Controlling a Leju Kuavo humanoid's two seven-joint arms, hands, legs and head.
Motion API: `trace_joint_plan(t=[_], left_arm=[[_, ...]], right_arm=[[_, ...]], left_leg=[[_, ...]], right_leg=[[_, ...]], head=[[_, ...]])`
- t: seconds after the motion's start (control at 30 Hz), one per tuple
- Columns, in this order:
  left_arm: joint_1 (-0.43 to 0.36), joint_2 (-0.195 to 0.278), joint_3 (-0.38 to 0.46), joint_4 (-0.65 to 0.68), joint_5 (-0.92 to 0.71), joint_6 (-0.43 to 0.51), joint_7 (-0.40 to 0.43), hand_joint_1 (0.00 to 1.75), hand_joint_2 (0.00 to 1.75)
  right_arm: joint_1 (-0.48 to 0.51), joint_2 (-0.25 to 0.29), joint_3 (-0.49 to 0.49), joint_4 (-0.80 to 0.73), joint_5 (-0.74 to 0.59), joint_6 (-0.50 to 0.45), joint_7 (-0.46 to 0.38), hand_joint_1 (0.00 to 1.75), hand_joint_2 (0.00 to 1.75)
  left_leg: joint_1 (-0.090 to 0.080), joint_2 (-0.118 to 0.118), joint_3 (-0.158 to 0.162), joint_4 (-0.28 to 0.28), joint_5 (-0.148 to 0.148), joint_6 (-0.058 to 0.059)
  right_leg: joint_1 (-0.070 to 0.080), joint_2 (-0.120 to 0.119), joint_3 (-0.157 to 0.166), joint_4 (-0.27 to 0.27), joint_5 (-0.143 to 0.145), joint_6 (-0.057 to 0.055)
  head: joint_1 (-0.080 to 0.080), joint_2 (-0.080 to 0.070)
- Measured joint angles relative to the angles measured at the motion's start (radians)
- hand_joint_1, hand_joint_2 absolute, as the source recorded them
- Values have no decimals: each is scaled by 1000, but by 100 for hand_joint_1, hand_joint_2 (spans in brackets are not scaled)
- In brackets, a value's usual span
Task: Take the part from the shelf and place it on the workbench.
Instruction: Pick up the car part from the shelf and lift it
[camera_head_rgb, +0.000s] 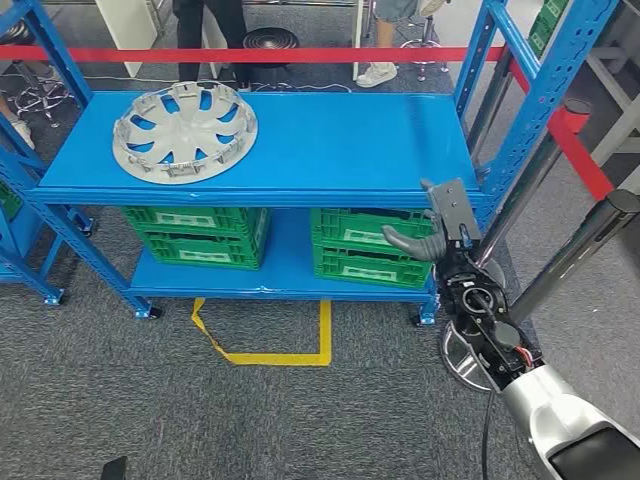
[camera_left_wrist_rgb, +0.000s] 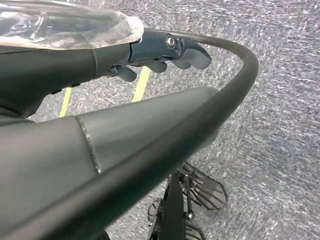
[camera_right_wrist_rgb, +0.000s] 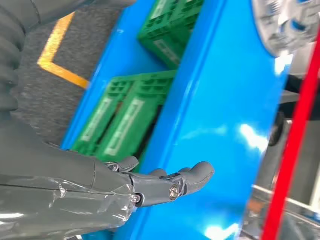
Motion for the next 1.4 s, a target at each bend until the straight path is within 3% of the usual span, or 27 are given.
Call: trace_joint_plan(t=[0.47, 0.6, 0.8, 1.03, 1.4], left_arm=[[0, -2, 0, 2, 72, -35, -64, 0, 175], [0, -3, 0, 4, 81, -41, -67, 0, 0], [0, -4, 23, 8, 143, -81, -74, 0, 0], [0, -8, 40, 9, 163, -62, -72, 0, 0], [0, -16, 66, 10, 181, -45, -64, 0, 0]], right_arm=[[6, 14, 1, -89, 0, -3, 2, 0, 0], [6, 17, 1, -95, 0, 4, -1, 0, 0], [6, 35, 4, -95, 4, 40, -42, 0, 0], [-6, 83, 19, -85, 3, 118, -101, 0, 0], [-18, 130, 48, -53, -3, 160, -123, 0, 0]], left_leg=[[0, 0, 0, 0, 0, 0], [0, 0, 0, 0, 0, 0], [0, 0, 0, 0, 0, 0], [0, 0, -1, 0, 0, 0], [0, 0, -1, 0, 0, 0]], right_leg=[[0, 0, -1, 0, 0, 0], [0, 0, -1, 0, 0, 0], [0, 0, -1, 0, 0, 0], [0, 0, -1, 1, 0, 0], [0, 0, -1, 1, 0, 0]], head=[[0, 0], [-1, 0], [0, 0], [-1, 0], [0, 0]])
